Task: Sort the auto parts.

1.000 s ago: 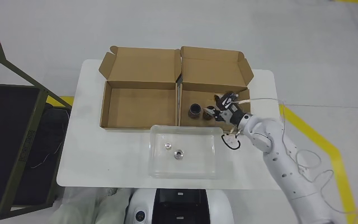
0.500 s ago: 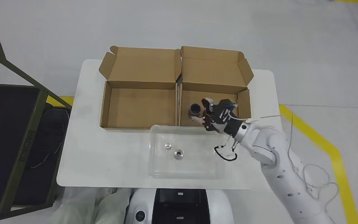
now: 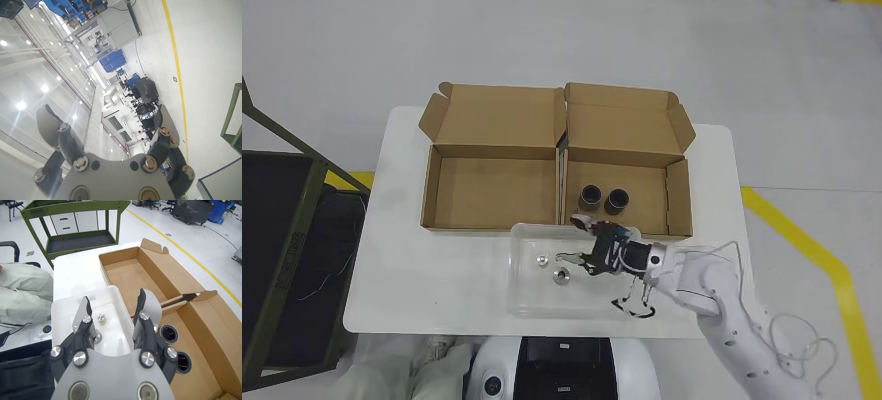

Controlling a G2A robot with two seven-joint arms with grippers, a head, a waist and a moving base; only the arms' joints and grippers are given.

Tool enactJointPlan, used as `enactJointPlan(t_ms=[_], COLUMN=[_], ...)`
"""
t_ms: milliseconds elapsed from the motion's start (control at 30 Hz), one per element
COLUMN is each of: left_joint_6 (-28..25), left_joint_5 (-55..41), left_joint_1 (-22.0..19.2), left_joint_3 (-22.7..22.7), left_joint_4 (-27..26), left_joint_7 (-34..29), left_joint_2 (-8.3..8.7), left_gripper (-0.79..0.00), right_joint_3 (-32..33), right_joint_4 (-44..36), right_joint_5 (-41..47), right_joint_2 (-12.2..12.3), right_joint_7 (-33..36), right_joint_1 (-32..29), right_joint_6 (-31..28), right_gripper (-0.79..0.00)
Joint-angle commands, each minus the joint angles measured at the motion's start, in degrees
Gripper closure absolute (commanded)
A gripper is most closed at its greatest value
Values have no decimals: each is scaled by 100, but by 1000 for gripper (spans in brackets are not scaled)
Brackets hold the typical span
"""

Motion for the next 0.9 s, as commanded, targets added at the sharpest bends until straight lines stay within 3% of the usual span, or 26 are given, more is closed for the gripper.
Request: enactJointPlan(t_ms=[0, 867], left_joint_6=[0, 0], left_joint_5=[0, 0], left_joint_1=[0, 0], left_joint_3=[0, 0], left_joint_4=[0, 0], left_joint_7=[0, 0], left_joint_2=[0, 0], left_gripper=[-785, -785], right_joint_3=[-62, -627], right_joint_4=[2, 628], right_joint_5=[-108, -1245], right_joint_2=[5, 92], right_joint_7=[2, 51], right_joint_1=[-18, 56], right_joint_6=[-52, -608], right_gripper=[-499, -489])
